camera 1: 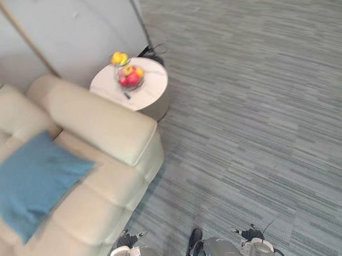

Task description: Pick up cushions and gather them together orderly.

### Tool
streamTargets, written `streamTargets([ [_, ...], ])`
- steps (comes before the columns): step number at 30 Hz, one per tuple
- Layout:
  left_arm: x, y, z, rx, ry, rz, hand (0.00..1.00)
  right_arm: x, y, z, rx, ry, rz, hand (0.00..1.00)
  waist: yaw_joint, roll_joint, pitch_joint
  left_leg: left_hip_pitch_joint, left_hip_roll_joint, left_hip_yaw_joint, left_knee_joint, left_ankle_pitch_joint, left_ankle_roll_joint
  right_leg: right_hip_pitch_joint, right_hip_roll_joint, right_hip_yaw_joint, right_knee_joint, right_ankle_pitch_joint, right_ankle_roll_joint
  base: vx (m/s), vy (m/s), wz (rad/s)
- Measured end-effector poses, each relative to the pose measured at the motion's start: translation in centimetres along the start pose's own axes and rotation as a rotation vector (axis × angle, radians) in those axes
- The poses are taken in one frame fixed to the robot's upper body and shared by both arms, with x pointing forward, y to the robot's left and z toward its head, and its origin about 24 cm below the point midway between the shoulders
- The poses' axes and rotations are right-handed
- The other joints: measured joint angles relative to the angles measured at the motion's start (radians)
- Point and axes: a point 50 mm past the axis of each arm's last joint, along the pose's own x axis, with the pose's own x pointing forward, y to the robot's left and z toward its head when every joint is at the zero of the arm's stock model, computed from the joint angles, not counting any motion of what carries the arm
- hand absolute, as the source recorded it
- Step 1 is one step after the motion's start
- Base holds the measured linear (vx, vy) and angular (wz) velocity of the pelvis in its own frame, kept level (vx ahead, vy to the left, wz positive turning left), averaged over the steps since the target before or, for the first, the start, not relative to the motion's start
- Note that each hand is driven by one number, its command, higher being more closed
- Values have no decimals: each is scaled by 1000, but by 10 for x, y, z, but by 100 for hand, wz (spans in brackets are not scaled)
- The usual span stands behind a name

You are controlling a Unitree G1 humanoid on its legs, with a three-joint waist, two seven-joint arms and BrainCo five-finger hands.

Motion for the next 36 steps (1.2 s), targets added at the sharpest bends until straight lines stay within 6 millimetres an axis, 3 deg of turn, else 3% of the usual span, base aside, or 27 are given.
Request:
streamTargets([
  [4, 0, -6, 5, -19, -24, -10, 0, -2, 3, -7, 3, 20, 4, 0, 15, -2, -1, -83, -123, -246, -202, 12, 4, 37, 31, 198, 0, -11, 21, 189, 100, -172],
  [6, -1, -7, 5, -36, -23, -7, 0, -2, 3, -8, -11, 18, 7, 0, 26, -1, -3, -89, -146, -338, -272, 39, 41, 37, 43, 286, 22, -25, 40, 191, 152, -153],
  [8, -1, -6, 3, -43, -19, -6, 0, -3, 2, -11, -16, 21, 6, 0, 38, 9, -14, -48, -126, -309, -313, 136, 17, 36, 53, 368, 79, -70, 66, 315, 252, -159],
  [9, -1, -2, 3, -38, -16, 2, 0, -5, 3, -13, -11, 20, 9, 0, 35, -11, -27, -35, -125, -258, -320, 128, 31, 29, 34, 388, 101, -92, 87, 316, 260, -130],
  [10, -1, 2, 2, -32, -14, 11, 0, -7, 5, -19, -4, 31, 12, 0, 37, -36, -52, -24, -125, -193, -334, 114, 44, 3, -7, 369, 128, -108, 109, 298, 250, -117],
  [12, 0, 6, 4, -22, -16, 18, 0, -8, 9, -20, 1, 36, 22, 0, 41, -59, -62, 14, -122, -110, -353, 108, 54, -20, -70, 303, 180, -96, 156, 292, 233, -124],
  [14, 0, 6, 2, -19, -7, 17, 0, -9, 14, -18, 10, 31, 34, 0, 44, -49, -58, 81, -104, -26, -386, 108, 55, -33, -131, 188, 238, -76, 190, 232, 115, -124],
  [16, 0, 6, 1, 12, 2, 10, 0, -8, 16, -15, 16, 21, 38, 0, 43, -51, -60, 133, -85, 40, -413, 108, 55, -30, -207, -12, 248, -68, 179, 148, -19, -111],
  [17, 1, 5, 1, 32, 2, 3, 0, -8, 21, -12, 20, 14, 50, 0, 42, -53, -61, 156, -78, 74, -429, 108, 55, -35, -243, -138, 209, -35, 145, 166, -107, -123],
  [19, 2, 4, 0, 64, 16, -8, 0, -7, 26, -8, 18, 13, 65, 0, 42, -54, -67, 187, -76, 114, -467, 113, 48, -54, -244, -235, 174, -8, 129, 177, -151, -132],
  [20, 2, 1, -2, 70, 27, -19, 0, -5, 23, -5, 7, 12, 56, 0, 39, -28, -66, 203, -72, 131, -492, 119, 38, -45, -222, -253, 141, 4, 110, 193, -157, -121],
  [22, 1, -9, -4, 93, 39, -50, 0, -2, 12, -3, -6, 6, 31, 0, 26, 4, -61, 227, -70, 149, -494, 124, 31, -28, -191, -209, 85, 4, 108, 259, -158, -105],
  [23, 1, -13, -5, 120, 44, -64, 0, 0, -2, -9, -17, 32, -2, 0, 22, 19, -62, 233, -50, 147, -415, 125, 29, 3, -174, -172, 58, 3, 107, 237, -117, -76],
  [26, 1, -14, -2, 125, 34, -65, 0, -2, -8, -20, 11, 64, -24, 0, 18, 21, -57, 182, 8, 135, -173, 131, 28, 59, -140, -130, 15, 3, 106, 173, -70, -67],
  [27, 2, -12, 2, 117, 20, -58, 0, -3, -7, -21, 28, 67, -26, 0, 26, 14, -42, 91, 51, 80, 56, 160, 93, 101, -123, -91, -10, -10, 86, 163, -19, -93],
  [28, 2, -11, 3, 117, 11, -57, 0, -2, -7, -18, 30, 58, -28, 0, 38, 11, -36, 44, 46, 32, 153, 121, 96, 114, -120, -56, -16, -25, 85, 169, 79, -109],
  [29, 2, -12, 6, 115, -1, -58, 0, -1, -6, -14, 34, 51, -36, 0, 40, 16, -31, -15, 21, -21, 190, 35, 77, 126, -119, -22, -22, -35, 74, 164, 171, -99],
  [30, 2, -13, 10, 113, -19, -59, 0, -1, -5, -13, 47, 48, -37, 0, 40, 11, -24, -66, -17, -51, 161, -8, 73, 128, -128, 13, -22, -39, 72, 165, 173, -107],
  [32, 2, -15, 17, 103, -51, -65, 0, -1, -1, -11, 64, 46, -34, 0, 54, 5, -20, -141, -83, -103, 13, -22, 77, 129, -149, 87, -18, -65, 92, 173, 226, -104],
  [33, 1, -16, 17, 94, -58, -66, 0, -2, -1, -10, 67, 38, -38, 0, 57, 11, -19, -160, -113, -149, -114, 2, 54, 130, -157, 127, -13, -82, 120, 244, 362, -117],
  [34, 0, -17, 13, 76, -51, -66, 0, -2, -2, -9, 68, 27, -41, 0, 67, 25, -22, -148, -121, -180, -212, 100, 25, 133, -154, 179, -1, -101, 157, 247, 320, -124],
  [36, 1, -13, 14, 83, -56, -55, 0, -4, 5, -12, 70, 38, -25, 0, 73, -1, -37, -112, -150, -117, -248, 61, 51, 144, -181, 233, 14, -96, 179, 397, 232, -85],
])
